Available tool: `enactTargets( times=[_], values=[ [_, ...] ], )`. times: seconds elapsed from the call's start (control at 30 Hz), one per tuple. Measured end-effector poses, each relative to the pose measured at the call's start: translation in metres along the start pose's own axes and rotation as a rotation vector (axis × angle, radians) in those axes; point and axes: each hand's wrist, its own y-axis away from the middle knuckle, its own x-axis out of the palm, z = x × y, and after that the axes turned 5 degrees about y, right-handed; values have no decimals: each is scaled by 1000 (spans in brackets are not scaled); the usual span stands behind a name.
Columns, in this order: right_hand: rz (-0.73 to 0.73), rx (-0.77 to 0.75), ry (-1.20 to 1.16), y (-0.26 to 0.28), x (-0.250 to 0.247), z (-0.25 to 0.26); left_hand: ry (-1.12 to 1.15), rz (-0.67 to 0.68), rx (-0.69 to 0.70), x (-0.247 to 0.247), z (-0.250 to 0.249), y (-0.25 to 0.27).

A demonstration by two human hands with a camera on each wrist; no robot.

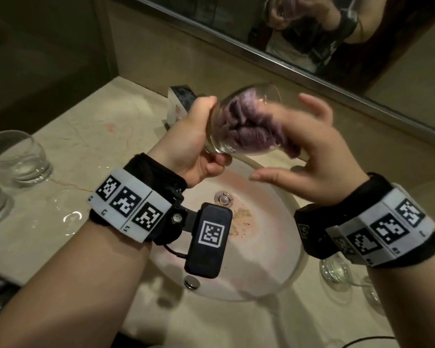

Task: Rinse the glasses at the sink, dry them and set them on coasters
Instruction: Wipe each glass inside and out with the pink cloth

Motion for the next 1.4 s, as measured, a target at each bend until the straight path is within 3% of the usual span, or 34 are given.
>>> enactTargets(
  times=[0.1, 0.2, 0.33, 0.47, 0.57, 0.63, 0.77, 0.87, 0.97, 1.03, 1.17, 1.23, 1.3, 1.37, 1.4],
  values=[
    [124, 30, -43, -6, 1, 4, -39, -35, 7, 2, 2, 0],
    [202, 39, -36, -12, -2, 7, -220, -119, 68, 2, 4, -1],
    [236, 75, -60, -7, 0, 1, -225, -186, 136, 1, 10, -5],
    [234, 60, 51, -4, -2, -16, -146, -209, 99, 2, 4, -9],
    [241, 61, 58, -4, 9, -11, -217, -266, 92, 2, 5, -14],
    [226, 181, -142, -6, 17, -1, -229, -315, 120, 3, 10, -19],
    [150, 592, -908, -10, 21, 2, -427, -370, 263, 6, 18, -23],
    [27, 666, -1251, -8, 16, -4, -508, -164, 518, 8, 13, -22],
    [-52, 669, -1208, -10, 9, -11, -646, 48, 626, 1, 0, -28],
    [-92, 663, -1082, -10, 2, -14, -664, 76, 539, 0, -7, -32],
    [-53, 610, -719, -9, -8, -18, -205, 91, -71, -3, -16, -42],
    [51, 562, -515, -11, -5, -17, -188, 76, -128, 3, -14, -48],
    [105, 587, -538, -13, -2, -19, -326, -57, 25, 11, -7, -50],
    [63, 683, -905, -13, -3, -21, -585, -156, 314, 15, -2, -52],
    [34, 694, -1083, -12, -5, -23, -734, -108, 496, 13, 0, -53]
  ],
)
